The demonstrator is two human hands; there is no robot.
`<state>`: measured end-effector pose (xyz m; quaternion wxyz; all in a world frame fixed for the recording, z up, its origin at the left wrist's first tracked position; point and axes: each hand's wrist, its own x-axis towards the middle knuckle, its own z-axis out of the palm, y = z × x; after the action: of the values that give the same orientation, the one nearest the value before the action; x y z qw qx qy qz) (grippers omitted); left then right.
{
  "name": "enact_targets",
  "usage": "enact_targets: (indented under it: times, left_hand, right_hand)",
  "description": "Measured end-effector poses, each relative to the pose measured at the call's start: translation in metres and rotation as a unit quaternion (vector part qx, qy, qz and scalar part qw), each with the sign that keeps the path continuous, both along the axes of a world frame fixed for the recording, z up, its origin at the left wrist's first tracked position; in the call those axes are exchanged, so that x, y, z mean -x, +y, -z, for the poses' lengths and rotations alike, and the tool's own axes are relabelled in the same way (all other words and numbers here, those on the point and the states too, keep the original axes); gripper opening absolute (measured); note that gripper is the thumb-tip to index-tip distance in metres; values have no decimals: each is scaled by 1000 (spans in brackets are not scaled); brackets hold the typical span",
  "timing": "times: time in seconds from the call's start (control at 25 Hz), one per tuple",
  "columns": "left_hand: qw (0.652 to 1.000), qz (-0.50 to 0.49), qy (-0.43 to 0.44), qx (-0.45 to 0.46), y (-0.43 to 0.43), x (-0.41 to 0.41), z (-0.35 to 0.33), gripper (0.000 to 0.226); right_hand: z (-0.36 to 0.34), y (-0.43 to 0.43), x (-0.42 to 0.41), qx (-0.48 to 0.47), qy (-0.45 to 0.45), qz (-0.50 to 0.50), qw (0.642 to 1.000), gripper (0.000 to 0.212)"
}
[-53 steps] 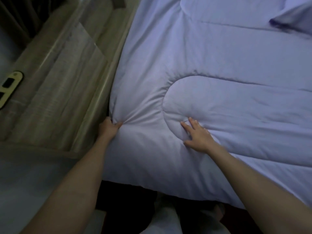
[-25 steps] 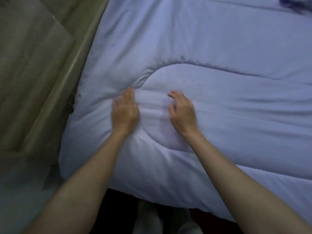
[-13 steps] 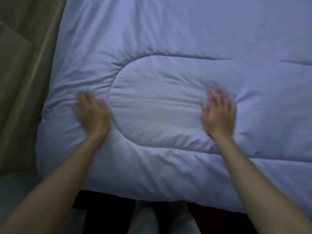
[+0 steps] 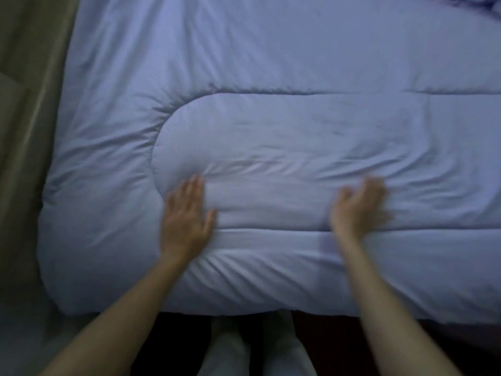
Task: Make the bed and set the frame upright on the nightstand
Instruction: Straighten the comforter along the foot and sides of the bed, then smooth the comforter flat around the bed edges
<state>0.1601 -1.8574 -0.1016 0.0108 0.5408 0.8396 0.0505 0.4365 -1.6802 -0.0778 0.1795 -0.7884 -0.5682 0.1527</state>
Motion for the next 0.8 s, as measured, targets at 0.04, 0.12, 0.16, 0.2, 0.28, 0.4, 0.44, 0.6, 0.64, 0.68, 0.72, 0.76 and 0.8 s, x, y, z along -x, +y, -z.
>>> enact_targets:
  times: [0.04, 0.12, 0.16, 0.2, 0.28, 0.4, 0.44, 0.6, 0.64, 0.68, 0.72, 0.76, 0.8]
  left_hand:
    - [999, -49, 8, 4, -22, 22, 0, 69]
    - [990, -137, 16, 27, -61, 57, 0, 70]
    - [980, -194, 13, 34, -73, 68, 0, 69]
    - [962, -272, 0, 34, -77, 75, -2, 69]
    - [894, -444, -65, 19, -64, 77, -8, 67]
    - [904, -419, -80, -6, -38, 48, -14, 66]
    - [938, -339, -69, -4, -32, 28, -13, 66]
    - [991, -49, -89, 86, -13, -65, -22, 75]
    - [986, -12, -116, 116, -2, -79, -34, 77]
    - [982, 21, -142, 122, 13, -88, -49, 78]
    - [976, 44, -179, 120, 29, -95, -69, 74]
    - [969, 55, -215, 106, 47, -101, -95, 62]
    - [966, 60, -236, 90, 66, -104, -122, 46]
  right_hand:
    - [2, -34, 41, -42, -12, -132, 990, 61]
    - [8, -105, 104, -90, -65, -435, 894, 53]
    - [12, -128, 122, -94, -85, -553, 824, 51]
    - [15, -138, 127, -89, -95, -620, 773, 50]
    - [21, -125, 110, -108, -103, -631, 762, 49]
    - [29, -84, 19, -96, -153, -521, 834, 51]
    - [29, -72, -16, -89, -166, -474, 860, 52]
    - [9, -50, -115, 63, -158, -264, 950, 52]
    - [-3, -43, -121, 113, -117, -186, 969, 52]
    - [-19, -31, -122, 143, -59, -113, 981, 55]
    - [-38, -18, -117, 141, 12, -70, 987, 58]
    - [-60, -4, -110, 135, 89, -62, 985, 55]
    - [-86, 7, -99, 131, 150, -83, 976, 45]
